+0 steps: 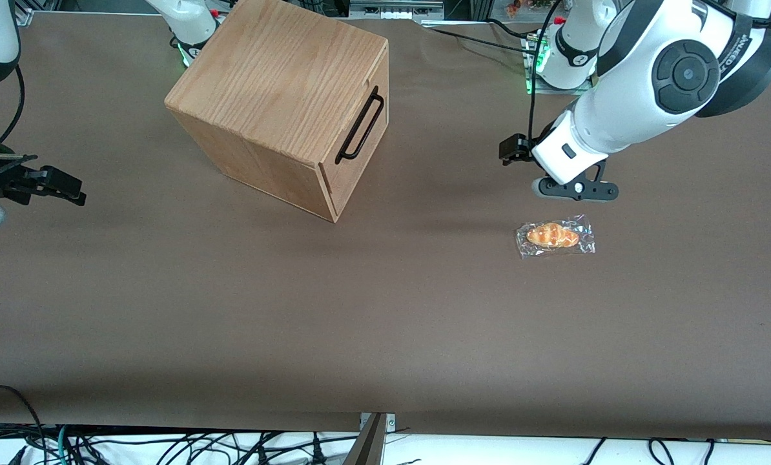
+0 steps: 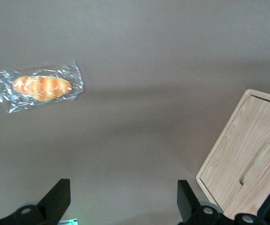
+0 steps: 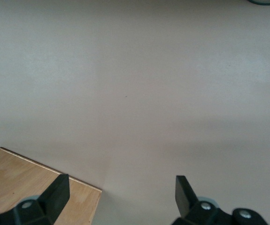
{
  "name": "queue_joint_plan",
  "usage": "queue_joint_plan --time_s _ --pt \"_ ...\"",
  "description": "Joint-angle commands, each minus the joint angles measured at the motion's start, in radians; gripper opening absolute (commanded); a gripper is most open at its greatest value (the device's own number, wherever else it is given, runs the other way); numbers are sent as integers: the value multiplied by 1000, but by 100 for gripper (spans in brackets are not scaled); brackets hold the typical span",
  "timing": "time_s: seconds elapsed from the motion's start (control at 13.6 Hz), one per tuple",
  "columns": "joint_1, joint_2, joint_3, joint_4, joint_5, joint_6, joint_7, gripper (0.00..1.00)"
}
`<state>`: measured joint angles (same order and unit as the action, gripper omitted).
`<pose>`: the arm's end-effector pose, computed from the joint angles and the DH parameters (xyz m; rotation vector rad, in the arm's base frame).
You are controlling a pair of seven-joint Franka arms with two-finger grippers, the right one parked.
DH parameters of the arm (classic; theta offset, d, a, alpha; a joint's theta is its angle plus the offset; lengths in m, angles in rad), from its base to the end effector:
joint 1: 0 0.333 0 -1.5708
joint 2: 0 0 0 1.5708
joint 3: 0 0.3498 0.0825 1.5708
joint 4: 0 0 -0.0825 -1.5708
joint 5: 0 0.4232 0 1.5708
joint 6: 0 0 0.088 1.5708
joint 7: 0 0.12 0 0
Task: Open top drawer with left arm
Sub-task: 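Move the left gripper toward the black handle of the wooden drawer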
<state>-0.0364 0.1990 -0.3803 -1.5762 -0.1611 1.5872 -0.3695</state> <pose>0.5878 -0.2603 0.5314 2.9683 -0.0446 -0.3739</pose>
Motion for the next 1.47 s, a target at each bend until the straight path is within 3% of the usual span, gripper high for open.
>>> queue_joint_plan --time_s 0.0,1.18,1.4 --pt "-46 20 -14 8 -18 34 -5 100" --pt "-310 120 -15 8 -23 227 -91 100" --pt "-336 142 -14 8 -60 264 -92 100"
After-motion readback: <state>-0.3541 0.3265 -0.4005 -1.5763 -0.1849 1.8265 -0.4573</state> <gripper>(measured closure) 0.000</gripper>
